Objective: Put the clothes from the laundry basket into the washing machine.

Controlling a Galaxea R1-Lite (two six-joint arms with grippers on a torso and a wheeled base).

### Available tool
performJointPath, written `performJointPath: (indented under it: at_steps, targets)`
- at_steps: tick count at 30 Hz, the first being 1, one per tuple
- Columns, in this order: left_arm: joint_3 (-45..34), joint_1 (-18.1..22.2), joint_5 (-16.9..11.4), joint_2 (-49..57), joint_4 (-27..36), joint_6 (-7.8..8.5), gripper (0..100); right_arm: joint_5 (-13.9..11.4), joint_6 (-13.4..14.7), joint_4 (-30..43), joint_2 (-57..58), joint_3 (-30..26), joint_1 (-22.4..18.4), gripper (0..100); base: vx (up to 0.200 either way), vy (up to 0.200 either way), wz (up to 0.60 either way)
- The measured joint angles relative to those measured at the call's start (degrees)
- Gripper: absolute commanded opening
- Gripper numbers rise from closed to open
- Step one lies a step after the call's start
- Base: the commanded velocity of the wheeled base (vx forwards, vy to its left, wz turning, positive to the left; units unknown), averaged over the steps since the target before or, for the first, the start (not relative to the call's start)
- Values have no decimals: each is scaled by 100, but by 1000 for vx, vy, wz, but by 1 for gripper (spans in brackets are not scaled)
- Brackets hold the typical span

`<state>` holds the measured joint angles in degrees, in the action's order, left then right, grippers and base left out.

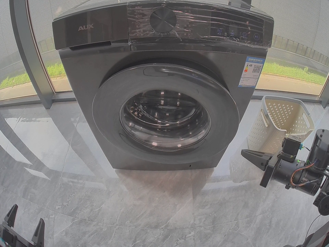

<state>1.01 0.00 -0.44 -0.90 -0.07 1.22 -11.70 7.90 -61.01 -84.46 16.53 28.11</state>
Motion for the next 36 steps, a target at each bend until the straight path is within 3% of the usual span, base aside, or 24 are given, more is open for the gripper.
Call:
performJointPath:
  at_steps: [11, 20, 24, 32, 36]
  targets:
    - [0, 0, 1, -2, -2, 23, 100, 0, 35, -93, -118, 107, 17, 0, 0, 0, 0]
    - [0, 2, -2, -2, 0, 23, 100, 29, 30, -1220, -496, 89, -9, 0, 200, 0, 0]
    - [0, 0, -10, -2, 0, 22, 100, 65, 26, -1664, -741, 102, -20, 0, 0, 0, 0]
    - [0, 0, -10, -2, 0, 20, 100, 73, -29, -1713, -958, 33, -26, 0, 0, 0, 0]
    - [0, 0, -10, -2, 0, 15, 100, 73, -38, -1715, -975, -22, -33, 0, 200, 0, 0]
